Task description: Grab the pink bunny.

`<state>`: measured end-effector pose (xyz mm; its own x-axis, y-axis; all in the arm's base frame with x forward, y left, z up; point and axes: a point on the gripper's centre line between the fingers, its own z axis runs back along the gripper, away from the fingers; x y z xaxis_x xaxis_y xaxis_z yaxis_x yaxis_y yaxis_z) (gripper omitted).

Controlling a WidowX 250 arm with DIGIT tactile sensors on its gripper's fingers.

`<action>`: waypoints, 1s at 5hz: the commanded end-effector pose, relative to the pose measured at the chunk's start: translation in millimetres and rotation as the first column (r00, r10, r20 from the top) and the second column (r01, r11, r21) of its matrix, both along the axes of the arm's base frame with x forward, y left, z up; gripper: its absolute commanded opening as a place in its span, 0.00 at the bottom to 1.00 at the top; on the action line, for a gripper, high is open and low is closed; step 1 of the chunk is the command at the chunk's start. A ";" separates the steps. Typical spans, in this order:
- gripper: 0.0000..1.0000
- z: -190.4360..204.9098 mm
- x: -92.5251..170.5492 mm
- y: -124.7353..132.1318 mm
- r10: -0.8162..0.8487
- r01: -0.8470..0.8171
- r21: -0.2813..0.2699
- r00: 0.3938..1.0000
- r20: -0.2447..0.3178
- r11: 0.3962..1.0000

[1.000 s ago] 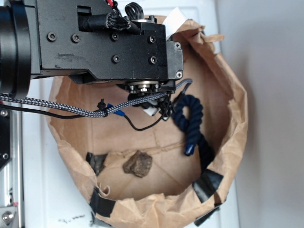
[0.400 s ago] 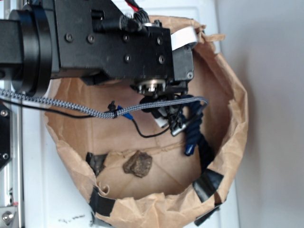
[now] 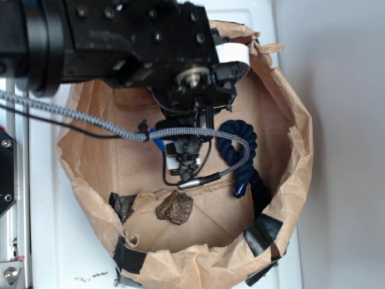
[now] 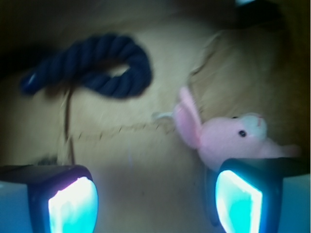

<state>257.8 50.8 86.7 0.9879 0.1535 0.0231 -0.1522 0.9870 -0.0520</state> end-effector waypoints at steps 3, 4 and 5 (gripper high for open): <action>1.00 -6.7 41.2 22.5 -0.311 0.327 -0.110 0.940 0.141 0.938; 1.00 -10.2 42.9 25.3 -0.416 0.441 -0.098 0.887 0.200 0.892; 1.00 -5.5 30.1 17.1 -0.472 0.494 -0.048 0.853 0.223 0.868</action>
<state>280.1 65.5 60.8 0.9326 -0.3163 0.1740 0.3459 0.9207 -0.1806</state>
